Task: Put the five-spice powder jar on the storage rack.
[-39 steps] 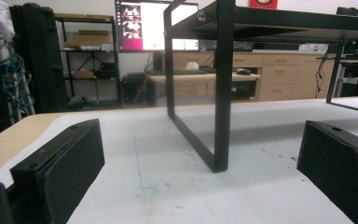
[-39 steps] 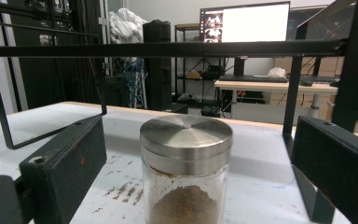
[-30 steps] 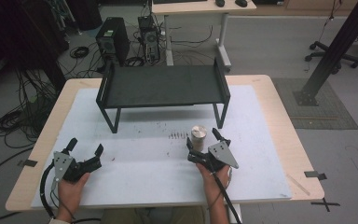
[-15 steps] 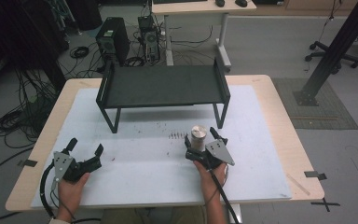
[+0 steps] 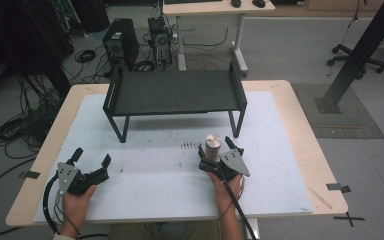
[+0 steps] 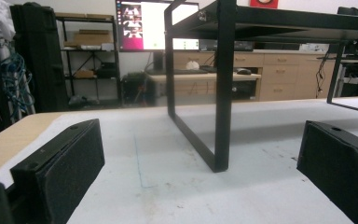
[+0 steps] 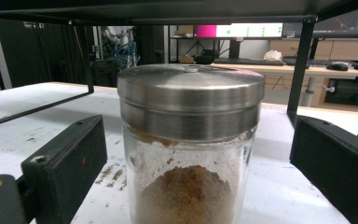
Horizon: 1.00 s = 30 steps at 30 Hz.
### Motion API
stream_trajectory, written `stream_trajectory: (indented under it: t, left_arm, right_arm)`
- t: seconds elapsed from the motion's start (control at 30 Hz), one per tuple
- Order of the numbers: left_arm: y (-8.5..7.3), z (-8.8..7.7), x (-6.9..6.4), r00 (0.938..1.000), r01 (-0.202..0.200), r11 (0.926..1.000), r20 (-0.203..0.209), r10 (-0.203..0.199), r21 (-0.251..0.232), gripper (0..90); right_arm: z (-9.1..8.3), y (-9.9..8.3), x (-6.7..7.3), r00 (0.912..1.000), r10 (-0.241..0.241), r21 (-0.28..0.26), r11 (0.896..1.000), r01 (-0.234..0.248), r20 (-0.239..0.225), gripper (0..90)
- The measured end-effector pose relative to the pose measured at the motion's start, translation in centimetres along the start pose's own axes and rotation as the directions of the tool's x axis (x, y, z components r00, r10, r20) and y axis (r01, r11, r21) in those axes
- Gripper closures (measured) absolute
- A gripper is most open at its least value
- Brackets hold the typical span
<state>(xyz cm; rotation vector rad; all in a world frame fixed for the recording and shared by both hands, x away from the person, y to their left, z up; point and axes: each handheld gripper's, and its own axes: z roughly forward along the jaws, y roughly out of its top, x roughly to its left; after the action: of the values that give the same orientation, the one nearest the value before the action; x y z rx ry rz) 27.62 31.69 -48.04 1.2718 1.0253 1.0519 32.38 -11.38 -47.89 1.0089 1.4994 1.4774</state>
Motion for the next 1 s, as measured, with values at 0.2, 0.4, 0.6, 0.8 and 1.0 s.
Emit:
stream_trajectory:
  t: [0.2, 0.4, 0.6, 0.8, 1.0]
  left_arm:
    - [0.00, 0.00, 0.00, 1.0000, 0.000, 1.0000, 0.000, 0.000, 0.000, 0.8]
    - [0.00, -0.01, 0.01, 1.0000, 0.000, 1.0000, -0.001, 0.000, 0.001, 0.8]
    - [0.00, -0.01, 0.01, 1.0000, 0.000, 1.0000, -0.001, 0.000, 0.001, 0.8]
    - [0.00, -0.01, 0.01, 1.0000, 0.000, 1.0000, -0.001, 0.000, 0.001, 0.8]
    - [0.00, -0.01, 0.01, 1.0000, 0.000, 1.0000, 0.000, 0.000, 0.002, 0.8]
  right_arm:
    - [-0.08, -0.05, -0.10, 0.9999, 0.012, -0.010, 1.000, -0.013, -0.005, 3.0]
    - [-0.11, -0.06, -0.10, 0.9998, 0.007, -0.013, 1.000, -0.007, -0.019, 3.2]
    - [-0.12, -0.07, -0.11, 0.9998, 0.009, -0.015, 1.000, -0.009, -0.019, 3.3]
    - [-0.14, -0.08, -0.11, 0.9998, 0.010, -0.017, 1.000, -0.010, -0.019, 3.5]
    - [-0.16, -0.09, -0.11, 0.9998, 0.010, -0.019, 1.000, -0.010, -0.018, 3.9]
